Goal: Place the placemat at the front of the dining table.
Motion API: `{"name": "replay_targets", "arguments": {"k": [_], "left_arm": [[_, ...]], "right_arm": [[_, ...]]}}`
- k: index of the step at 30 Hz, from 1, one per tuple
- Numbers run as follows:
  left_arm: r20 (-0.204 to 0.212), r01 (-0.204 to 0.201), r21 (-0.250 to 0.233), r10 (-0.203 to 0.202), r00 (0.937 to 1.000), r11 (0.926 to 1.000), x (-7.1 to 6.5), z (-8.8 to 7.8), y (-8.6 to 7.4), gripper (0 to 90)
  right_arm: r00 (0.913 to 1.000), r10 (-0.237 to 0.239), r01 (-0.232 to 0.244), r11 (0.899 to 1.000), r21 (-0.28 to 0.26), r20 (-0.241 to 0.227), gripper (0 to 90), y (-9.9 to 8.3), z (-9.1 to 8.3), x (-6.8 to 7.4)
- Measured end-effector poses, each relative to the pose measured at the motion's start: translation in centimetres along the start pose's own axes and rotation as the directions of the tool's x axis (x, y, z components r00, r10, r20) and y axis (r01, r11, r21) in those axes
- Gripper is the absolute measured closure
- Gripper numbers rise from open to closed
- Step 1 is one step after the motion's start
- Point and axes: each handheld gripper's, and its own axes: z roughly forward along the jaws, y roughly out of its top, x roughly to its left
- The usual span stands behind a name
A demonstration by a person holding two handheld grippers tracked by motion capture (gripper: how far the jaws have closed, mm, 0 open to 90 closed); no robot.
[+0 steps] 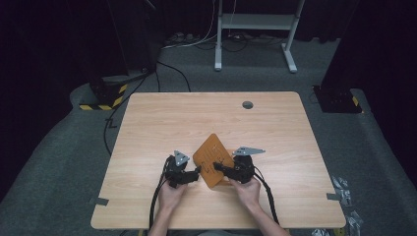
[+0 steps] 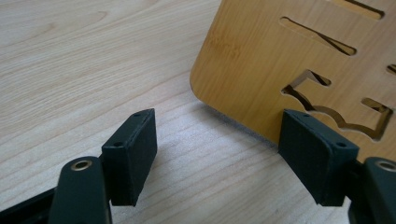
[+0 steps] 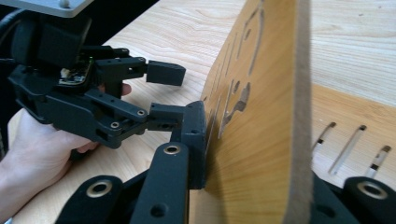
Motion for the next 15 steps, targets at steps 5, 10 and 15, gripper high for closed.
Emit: {"name": "replay_targets", "arguments": {"k": [5,10,15], "left_arm": [[0.002,0.016,-0.020,-0.016,0.9999,0.9997,0.18,-0.21,-0.05,27.7],[0.004,0.046,-0.045,-0.046,0.9989,0.9979,0.52,-0.54,-0.11,27.8],[0.007,0.048,-0.064,-0.047,0.9989,0.9968,0.77,-0.78,-0.17,27.8]], "right_arm": [[0.9999,-0.008,0.008,1.000,-0.007,-0.012,81.8,0.17,-0.23,0.23],[0.9991,0.002,-0.002,1.000,-0.010,-0.043,84.6,0.35,-0.52,0.17],[0.9991,-0.014,0.014,1.000,-0.012,-0.041,86.2,0.51,-0.81,0.44]]}}
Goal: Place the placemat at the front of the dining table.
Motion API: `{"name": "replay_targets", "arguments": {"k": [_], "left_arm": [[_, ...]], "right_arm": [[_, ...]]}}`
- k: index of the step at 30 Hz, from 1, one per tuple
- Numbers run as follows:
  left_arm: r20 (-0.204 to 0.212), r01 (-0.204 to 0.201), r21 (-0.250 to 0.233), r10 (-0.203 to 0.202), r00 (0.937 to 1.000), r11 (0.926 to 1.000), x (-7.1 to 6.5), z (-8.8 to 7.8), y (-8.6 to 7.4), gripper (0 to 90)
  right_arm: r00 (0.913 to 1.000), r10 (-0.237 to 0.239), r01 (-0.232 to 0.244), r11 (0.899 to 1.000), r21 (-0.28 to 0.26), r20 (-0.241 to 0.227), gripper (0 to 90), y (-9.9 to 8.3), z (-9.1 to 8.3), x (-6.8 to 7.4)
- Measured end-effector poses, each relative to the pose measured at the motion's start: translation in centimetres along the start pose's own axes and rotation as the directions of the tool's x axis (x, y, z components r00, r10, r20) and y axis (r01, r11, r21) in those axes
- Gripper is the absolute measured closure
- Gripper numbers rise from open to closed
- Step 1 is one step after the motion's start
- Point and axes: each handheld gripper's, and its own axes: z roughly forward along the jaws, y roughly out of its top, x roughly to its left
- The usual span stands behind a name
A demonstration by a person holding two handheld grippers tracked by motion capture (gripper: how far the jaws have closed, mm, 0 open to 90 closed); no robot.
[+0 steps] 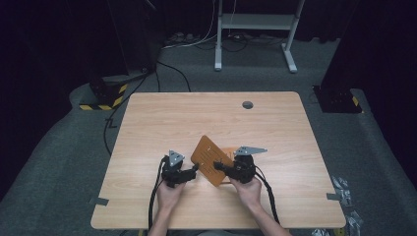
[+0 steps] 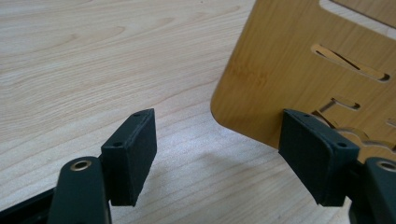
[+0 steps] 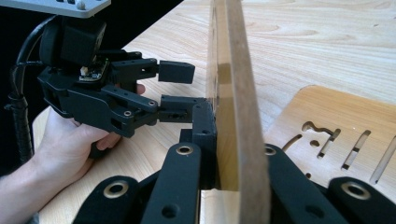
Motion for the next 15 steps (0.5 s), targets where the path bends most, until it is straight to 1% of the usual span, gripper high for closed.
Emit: {"name": "replay_targets", "arguments": {"k": [4,6,7,8,10,15], "left_arm": [[-0.008,0.005,0.004,-0.005,1.0000,1.0000,-0.1,0.0,0.0,27.8],[-0.012,0.003,0.007,-0.003,0.9999,1.0000,-0.1,0.1,0.0,27.8],[-0.014,0.003,0.007,-0.003,0.9999,1.0000,-0.1,0.1,0.0,27.8],[-0.015,0.004,0.004,-0.004,0.9999,1.0000,-0.1,0.1,0.0,27.8],[-0.015,-0.002,0.004,0.002,0.9999,1.0000,-0.2,0.2,0.0,27.8],[-0.036,-0.005,0.019,0.006,0.9993,0.9998,-0.2,0.3,0.0,28.2]], "right_arm": [[1.0000,0.004,-0.004,1.000,0.010,-0.004,86.3,0.1,-0.3,-0.1],[0.9999,0.009,-0.009,1.000,0.005,-0.007,86.4,0.1,-0.4,-0.2],[1.0000,0.000,0.000,1.000,0.000,-0.004,86.4,0.2,-0.5,-0.2],[1.0000,0.006,-0.006,1.000,-0.001,-0.004,86.4,0.2,-0.6,-0.2],[1.0000,0.000,0.000,1.000,-0.005,-0.002,86.4,0.2,-0.8,-0.2],[1.0000,-0.008,0.008,1.000,0.000,0.004,86.4,0.2,-1.1,-0.2]]}}
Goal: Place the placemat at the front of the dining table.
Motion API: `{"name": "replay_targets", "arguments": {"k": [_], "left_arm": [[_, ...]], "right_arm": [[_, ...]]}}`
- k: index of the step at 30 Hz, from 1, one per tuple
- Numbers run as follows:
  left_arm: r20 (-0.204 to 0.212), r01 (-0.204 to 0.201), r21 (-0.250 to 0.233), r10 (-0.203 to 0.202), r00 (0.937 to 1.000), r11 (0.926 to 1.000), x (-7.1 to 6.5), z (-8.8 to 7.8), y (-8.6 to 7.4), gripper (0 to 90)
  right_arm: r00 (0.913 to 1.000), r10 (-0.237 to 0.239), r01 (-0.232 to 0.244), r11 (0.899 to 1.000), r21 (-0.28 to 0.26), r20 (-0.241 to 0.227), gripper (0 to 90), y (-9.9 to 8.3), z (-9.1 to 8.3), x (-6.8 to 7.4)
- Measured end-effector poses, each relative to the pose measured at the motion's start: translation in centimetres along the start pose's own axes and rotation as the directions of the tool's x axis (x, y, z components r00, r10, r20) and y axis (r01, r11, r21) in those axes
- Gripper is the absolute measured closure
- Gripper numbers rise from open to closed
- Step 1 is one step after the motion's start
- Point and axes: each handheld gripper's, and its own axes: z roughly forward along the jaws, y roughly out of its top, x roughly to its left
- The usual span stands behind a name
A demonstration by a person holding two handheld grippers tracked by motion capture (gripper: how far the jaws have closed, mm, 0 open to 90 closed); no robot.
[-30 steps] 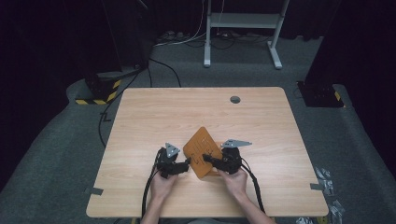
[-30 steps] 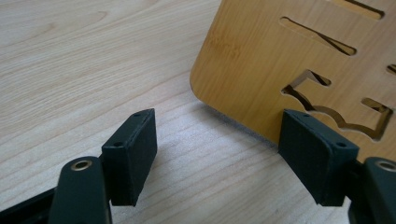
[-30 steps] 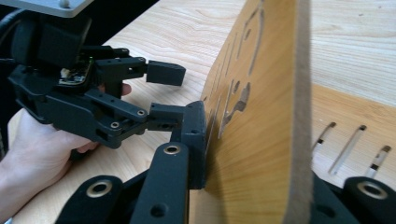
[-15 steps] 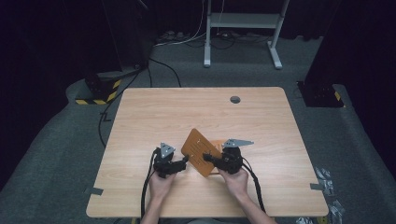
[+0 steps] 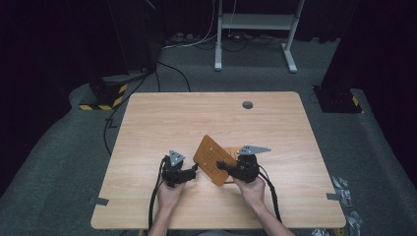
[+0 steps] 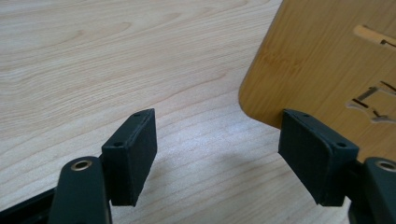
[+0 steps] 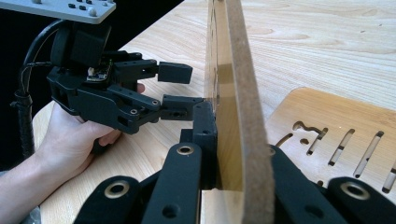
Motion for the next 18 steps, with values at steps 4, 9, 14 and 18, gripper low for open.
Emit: {"name": "replay_targets", "arguments": {"k": [4,9,14,18], "left_arm": [[-0.006,0.001,0.003,-0.001,1.0000,1.0000,0.0,0.1,0.0,28.6],[-0.016,0.004,0.010,-0.004,0.9999,0.9999,0.0,0.1,0.0,28.6],[-0.021,0.012,0.012,-0.012,0.9997,0.9999,0.0,0.2,0.0,28.9],[-0.022,0.019,0.018,-0.019,0.9996,0.9997,0.1,0.2,0.0,29.0]], "right_arm": [[1.0000,-0.004,0.004,1.000,0.000,0.002,86.4,0.0,-0.2,-0.1],[1.0000,-0.004,0.004,1.000,-0.001,0.003,86.4,0.0,-0.5,-0.3],[1.0000,-0.005,0.005,1.000,-0.003,0.008,86.4,0.1,-0.9,-0.4],[0.9999,-0.008,0.008,1.000,-0.003,0.013,86.4,0.1,-1.3,-0.6]]}}
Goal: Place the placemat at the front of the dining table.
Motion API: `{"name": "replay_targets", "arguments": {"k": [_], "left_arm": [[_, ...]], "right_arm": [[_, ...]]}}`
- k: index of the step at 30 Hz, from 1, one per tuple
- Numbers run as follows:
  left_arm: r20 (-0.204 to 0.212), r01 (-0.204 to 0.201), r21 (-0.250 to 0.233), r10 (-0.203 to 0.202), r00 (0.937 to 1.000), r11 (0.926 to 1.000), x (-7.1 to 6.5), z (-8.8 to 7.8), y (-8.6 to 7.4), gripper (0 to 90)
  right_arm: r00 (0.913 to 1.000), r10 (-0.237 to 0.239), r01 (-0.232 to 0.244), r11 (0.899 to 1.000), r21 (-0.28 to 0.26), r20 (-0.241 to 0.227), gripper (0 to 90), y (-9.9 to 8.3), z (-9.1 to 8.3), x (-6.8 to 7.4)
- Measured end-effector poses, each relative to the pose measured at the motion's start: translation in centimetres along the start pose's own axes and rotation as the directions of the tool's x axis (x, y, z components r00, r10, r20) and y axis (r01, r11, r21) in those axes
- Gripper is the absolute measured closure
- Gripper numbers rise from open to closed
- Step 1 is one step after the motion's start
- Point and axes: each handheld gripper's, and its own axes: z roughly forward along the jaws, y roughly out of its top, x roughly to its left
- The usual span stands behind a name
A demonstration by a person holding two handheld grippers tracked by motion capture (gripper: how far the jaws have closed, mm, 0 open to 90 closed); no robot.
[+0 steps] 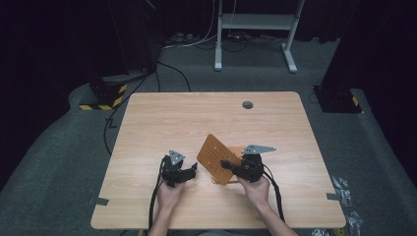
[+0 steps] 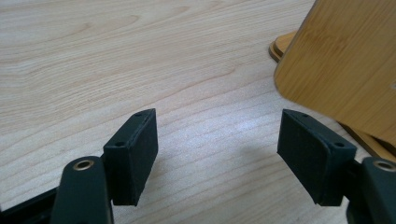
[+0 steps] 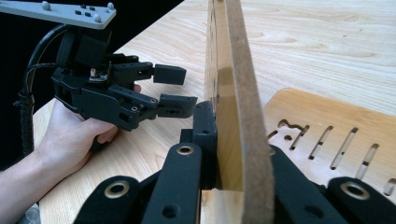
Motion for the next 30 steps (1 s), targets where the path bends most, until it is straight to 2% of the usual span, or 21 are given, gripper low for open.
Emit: {"name": "replay_targets", "arguments": {"k": [9,12,15,18,26,30], "left_arm": [[-0.014,0.010,0.015,-0.010,0.9998,0.9998,0.0,0.2,0.1,29.0],[-0.041,-0.005,0.063,0.008,0.9991,0.9980,-0.2,0.6,0.2,28.1],[-0.056,-0.041,0.075,0.045,0.9974,0.9964,-0.5,0.7,0.2,27.1],[-0.055,-0.030,0.071,0.034,0.9979,0.9970,-0.5,0.7,0.2,27.4],[-0.058,-0.035,0.072,0.039,0.9976,0.9968,-0.5,0.7,0.2,27.2],[-0.058,-0.032,0.070,0.036,0.9977,0.9970,-0.5,0.7,0.2,27.0]], "right_arm": [[1.0000,-0.001,0.001,1.000,-0.014,0.006,86.4,0.4,-0.8,-0.3],[0.9999,0.004,-0.003,1.000,-0.016,0.012,86.4,0.5,-1.1,-0.5],[0.9998,0.010,-0.010,1.000,-0.017,0.014,86.4,0.6,-1.3,-0.7],[0.9997,0.004,-0.004,1.000,-0.024,0.022,86.4,0.8,-1.9,-0.8],[0.9995,0.020,-0.019,0.999,-0.033,0.023,86.4,0.9,-2.5,-1.4],[0.9994,0.011,-0.010,0.999,-0.034,0.032,86.4,1.0,-2.9,-1.5]]}}
